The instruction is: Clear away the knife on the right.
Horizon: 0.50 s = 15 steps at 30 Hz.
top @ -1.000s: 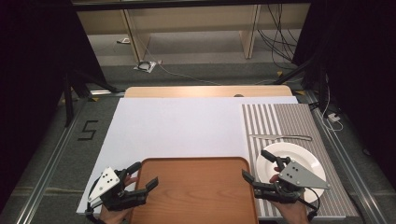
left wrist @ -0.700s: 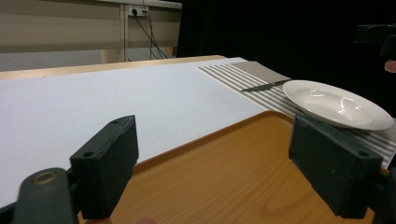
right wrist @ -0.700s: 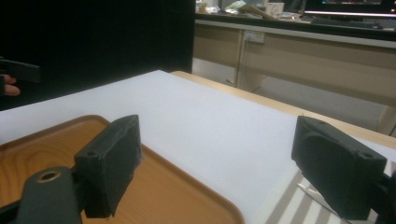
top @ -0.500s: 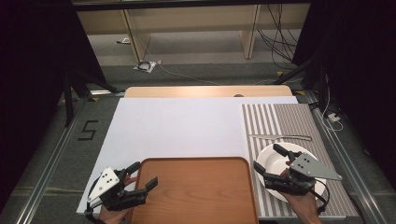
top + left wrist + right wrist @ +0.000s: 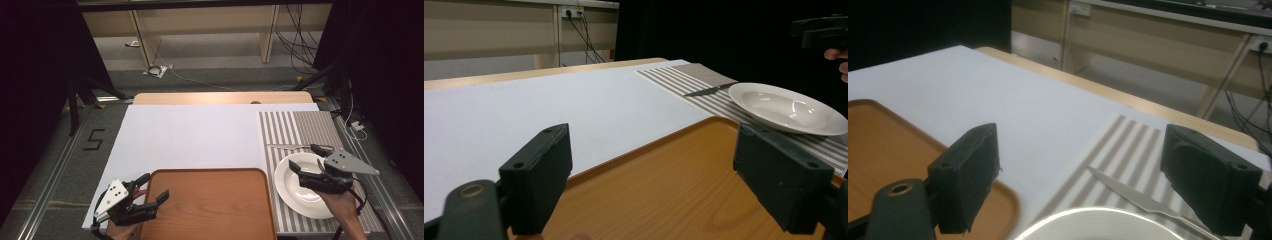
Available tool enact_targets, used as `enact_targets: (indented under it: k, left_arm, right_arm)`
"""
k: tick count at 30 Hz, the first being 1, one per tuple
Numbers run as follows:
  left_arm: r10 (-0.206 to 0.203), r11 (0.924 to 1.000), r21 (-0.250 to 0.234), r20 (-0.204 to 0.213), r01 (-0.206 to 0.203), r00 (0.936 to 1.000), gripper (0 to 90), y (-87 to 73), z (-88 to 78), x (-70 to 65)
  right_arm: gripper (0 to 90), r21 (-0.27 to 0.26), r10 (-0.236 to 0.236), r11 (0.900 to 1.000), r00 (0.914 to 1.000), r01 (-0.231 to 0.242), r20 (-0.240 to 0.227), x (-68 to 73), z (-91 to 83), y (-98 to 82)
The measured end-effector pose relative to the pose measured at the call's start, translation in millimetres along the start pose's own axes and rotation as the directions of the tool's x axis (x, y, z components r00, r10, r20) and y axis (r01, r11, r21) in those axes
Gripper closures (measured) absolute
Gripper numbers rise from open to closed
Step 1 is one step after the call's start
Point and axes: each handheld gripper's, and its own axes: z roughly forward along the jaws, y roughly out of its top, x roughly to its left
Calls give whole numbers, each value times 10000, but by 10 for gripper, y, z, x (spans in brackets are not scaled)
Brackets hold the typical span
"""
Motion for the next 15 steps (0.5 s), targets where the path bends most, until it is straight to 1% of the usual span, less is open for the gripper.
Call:
enact_targets:
  k: [1,2,3,4,6,7,10,13,14,15]
  left_arm:
    - [0,10000,15,-6,0,10000,158,0,-1,1]
    - [-8,10000,25,-14,8,10000,158,-1,-2,1]
    - [-3,10000,11,-12,3,10000,158,-3,0,1]
    - [-8,10000,15,-9,8,10000,158,-4,1,1]
    - [-7,10000,21,-5,7,10000,158,-6,2,1]
    - [-4,10000,28,-8,4,10000,158,-6,2,1]
    - [-19,10000,13,-27,19,10000,158,-4,2,2]
    - [-9,10000,26,-53,9,10000,158,-6,4,3]
    - [-16,10000,34,-68,16,10000,158,-8,4,4]
    - [-17,10000,38,-74,17,10000,158,-8,5,6]
  right_arm:
    - [168,38,78,10000,9999,-78,81,-50,-5,1]
    - [168,140,154,9998,9994,-158,301,-149,-13,0]
    - [168,140,154,9998,9994,-158,301,-149,-13,0]
    - [168,220,209,9995,9990,-218,382,-181,-17,-1]
    - [168,508,171,9985,9981,-201,584,-275,-21,-4]
    - [168,559,135,9983,9977,-172,659,-315,-16,-7]
    - [168,931,195,9953,9967,-269,791,-422,-8,0]
    - [171,1526,22,9881,9951,-173,985,-511,33,13]
    - [171,1953,59,9804,9951,-253,991,-595,90,19]
    - [171,2096,96,9773,9951,-302,985,-623,114,20]
